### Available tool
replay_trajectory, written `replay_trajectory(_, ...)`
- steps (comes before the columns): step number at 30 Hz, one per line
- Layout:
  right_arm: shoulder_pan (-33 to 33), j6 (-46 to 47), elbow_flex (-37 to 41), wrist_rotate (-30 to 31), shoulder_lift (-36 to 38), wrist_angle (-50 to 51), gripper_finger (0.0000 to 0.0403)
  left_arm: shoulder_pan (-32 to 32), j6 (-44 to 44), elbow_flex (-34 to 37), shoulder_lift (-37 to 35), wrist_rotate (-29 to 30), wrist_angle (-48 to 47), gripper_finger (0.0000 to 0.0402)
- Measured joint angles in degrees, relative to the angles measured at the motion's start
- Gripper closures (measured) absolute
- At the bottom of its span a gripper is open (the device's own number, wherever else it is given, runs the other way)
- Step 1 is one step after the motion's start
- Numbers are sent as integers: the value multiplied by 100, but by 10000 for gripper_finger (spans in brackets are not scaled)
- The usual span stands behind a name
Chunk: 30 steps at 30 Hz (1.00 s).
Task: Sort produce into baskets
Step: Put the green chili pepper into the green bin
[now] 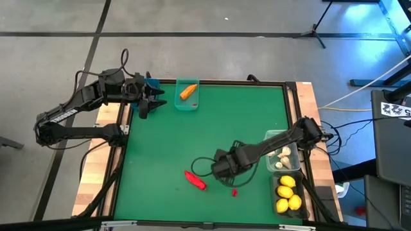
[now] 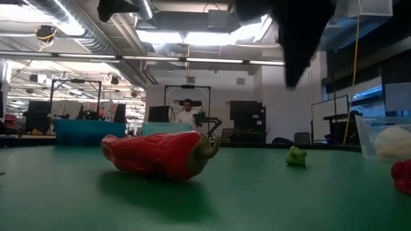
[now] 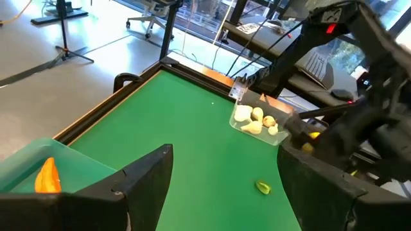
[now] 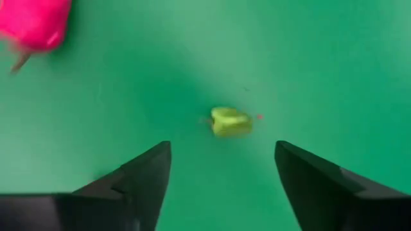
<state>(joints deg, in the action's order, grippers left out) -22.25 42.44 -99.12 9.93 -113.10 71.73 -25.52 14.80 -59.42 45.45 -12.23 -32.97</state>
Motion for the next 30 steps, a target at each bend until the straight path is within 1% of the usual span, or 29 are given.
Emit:
replay_trajectory(2, 58, 476, 479, 3, 0, -518, 113, 0, 8, 0, 1, 0, -2, 126)
replay_trajectory(6, 186, 1531, 1117, 84, -2, -763, 89, 0, 10, 0, 0, 0, -5, 126)
replay_trajectory(8, 247, 2066, 1350, -60, -2, -985, 85, 0, 12, 0, 0, 0, -7, 126)
replay_trajectory(10, 243, 2457, 1509, -96, -2, -1427, 84, 0, 14, 0, 0, 2, -7, 126)
replay_trajectory(12, 235, 2700, 1596, -94, -2, -1935, 84, 0, 14, 0, 0, 2, -28, 126)
replay_trajectory(15, 235, 3084, 1674, -87, -2, -2300, 83, 0, 12, 0, 0, 4, -129, 126)
replay_trajectory(17, 235, 3252, 1714, -10, -2, -2348, 83, 0, 12, 0, 0, 4, -133, 126)
replay_trajectory(23, 235, 3574, 1734, 236, -2, -2067, 83, 0, 17, 0, 2, 4, -118, 126)
replay_trajectory(26, 189, 3980, 1734, 270, -2, -1951, 83, 0, 20, 0, 2, 4, -116, 126)
replay_trajectory(30, -20, 4745, 1732, 504, -2, -1915, 83, 0, 21, 0, 2, 5, -116, 126)
